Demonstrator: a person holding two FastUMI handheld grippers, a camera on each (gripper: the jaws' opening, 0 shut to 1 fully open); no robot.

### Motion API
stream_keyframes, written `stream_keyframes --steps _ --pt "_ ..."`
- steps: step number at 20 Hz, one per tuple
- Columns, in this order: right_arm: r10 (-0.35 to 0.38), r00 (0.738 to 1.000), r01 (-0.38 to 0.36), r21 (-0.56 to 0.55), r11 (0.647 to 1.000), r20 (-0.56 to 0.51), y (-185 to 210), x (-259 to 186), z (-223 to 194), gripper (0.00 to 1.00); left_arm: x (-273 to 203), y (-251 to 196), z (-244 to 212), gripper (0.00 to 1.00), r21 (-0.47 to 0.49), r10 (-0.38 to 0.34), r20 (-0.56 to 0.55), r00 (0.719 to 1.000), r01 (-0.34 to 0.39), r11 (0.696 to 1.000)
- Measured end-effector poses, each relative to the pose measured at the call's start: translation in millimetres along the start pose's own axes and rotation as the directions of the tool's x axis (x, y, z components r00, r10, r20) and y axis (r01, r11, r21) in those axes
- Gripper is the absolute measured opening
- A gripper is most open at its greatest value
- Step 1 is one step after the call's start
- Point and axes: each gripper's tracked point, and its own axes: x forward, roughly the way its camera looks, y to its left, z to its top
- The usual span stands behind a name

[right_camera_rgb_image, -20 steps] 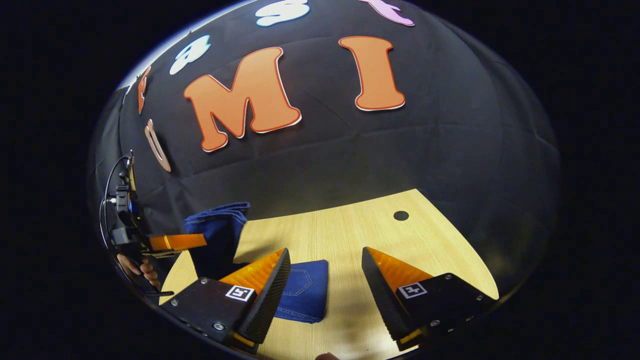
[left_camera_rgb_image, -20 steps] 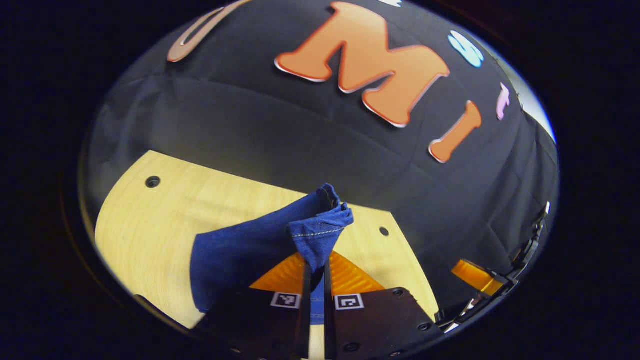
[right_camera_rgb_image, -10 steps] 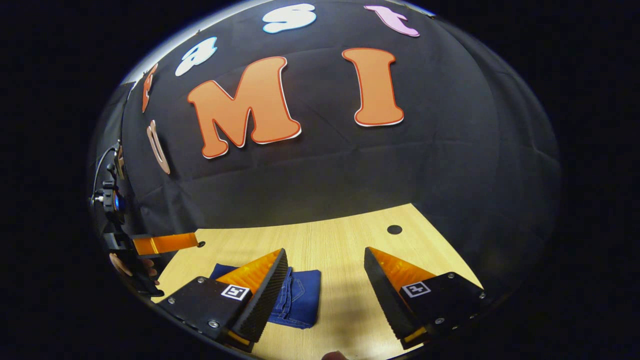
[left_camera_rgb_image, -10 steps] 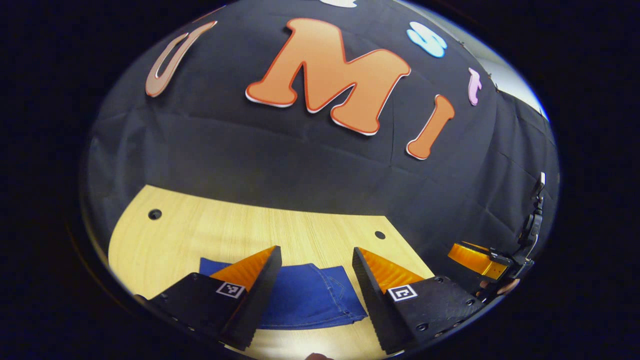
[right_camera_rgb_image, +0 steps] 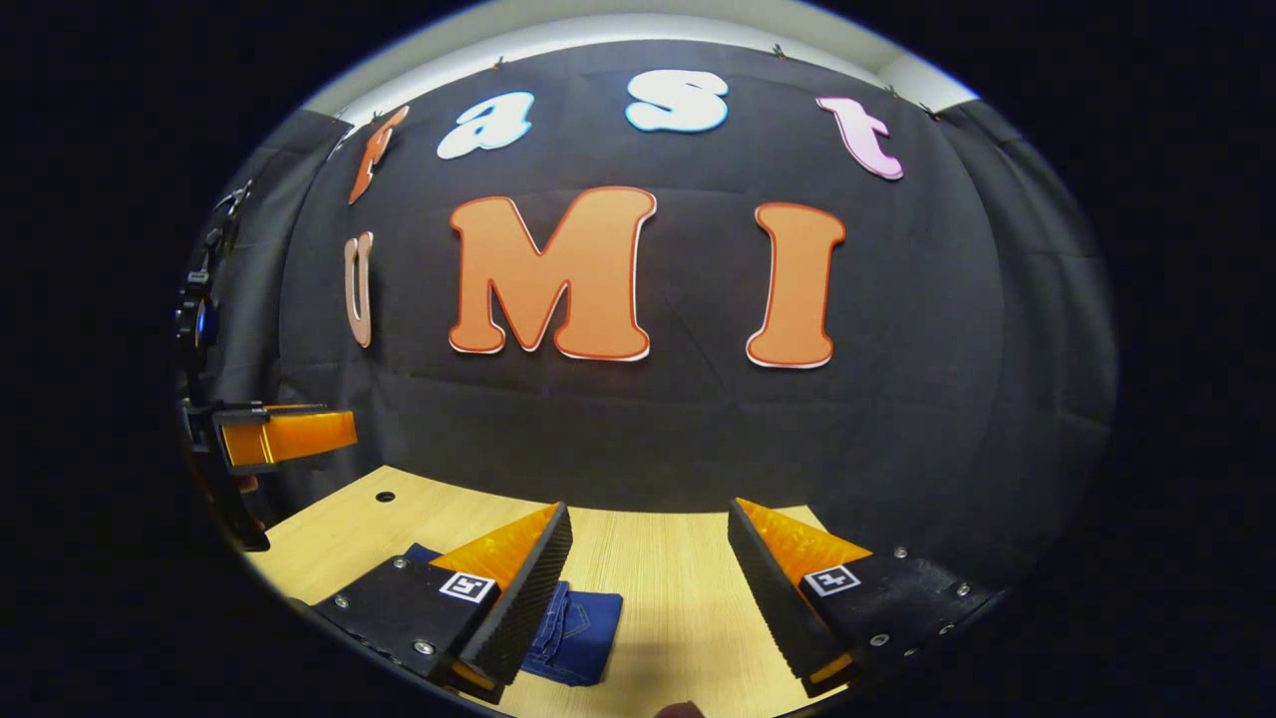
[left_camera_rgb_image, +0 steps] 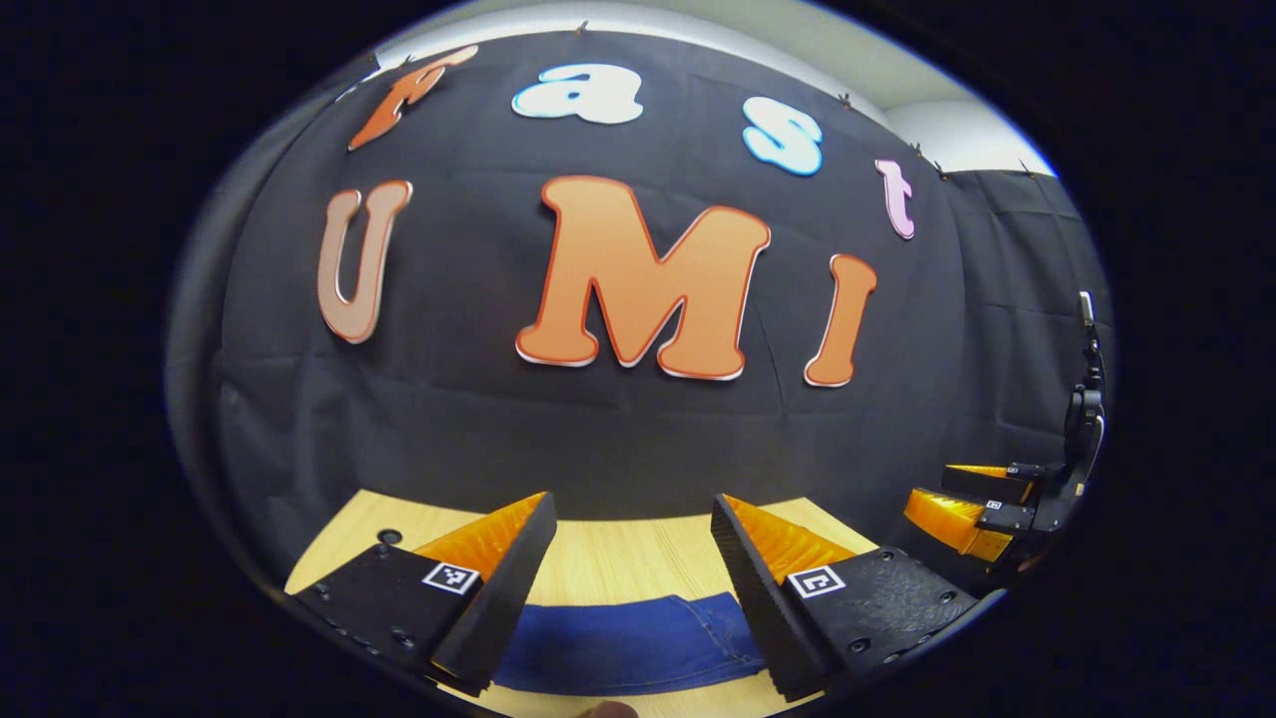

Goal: Grasp the waist and the cuffs of the jeans and fold them to make the two legs overlap; first hold the waist and fold one-third of the jeans toward the cuffs, then hold the cuffs and fold the remaining one-third in the same direction to finish folding.

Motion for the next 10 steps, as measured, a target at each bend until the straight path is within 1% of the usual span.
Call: stream_keyframes --steps 3,6,7,9,10 --pt "-0.014 0.998 0.015 -0.020 1.000 0.058 1 -8 13 0.97 -17 3 16 0.96 0.057 0.034 0.079 0.996 -0.039 0.998" --pt "-0.019 0.994 0.023 -0.037 0.999 0.105 3 -18 21 0.96 -16 3 7 0.96 0.111 0.068 0.116 0.991 -0.081 0.991" --pt "-0.023 0.992 0.029 -0.042 0.999 0.121 2 -19 24 0.96 -19 3 1 0.92 0.129 0.075 0.117 0.990 -0.090 0.988" --pt "-0.017 0.991 0.022 -0.037 0.999 0.132 4 -22 25 0.96 -23 2 -10 0.92 0.134 0.085 0.113 0.990 -0.100 0.986" --pt "-0.012 0.991 0.016 -0.031 0.999 0.132 5 -24 26 0.96 -27 -2 -12 0.94 0.126 0.081 0.122 0.989 -0.096 0.987"
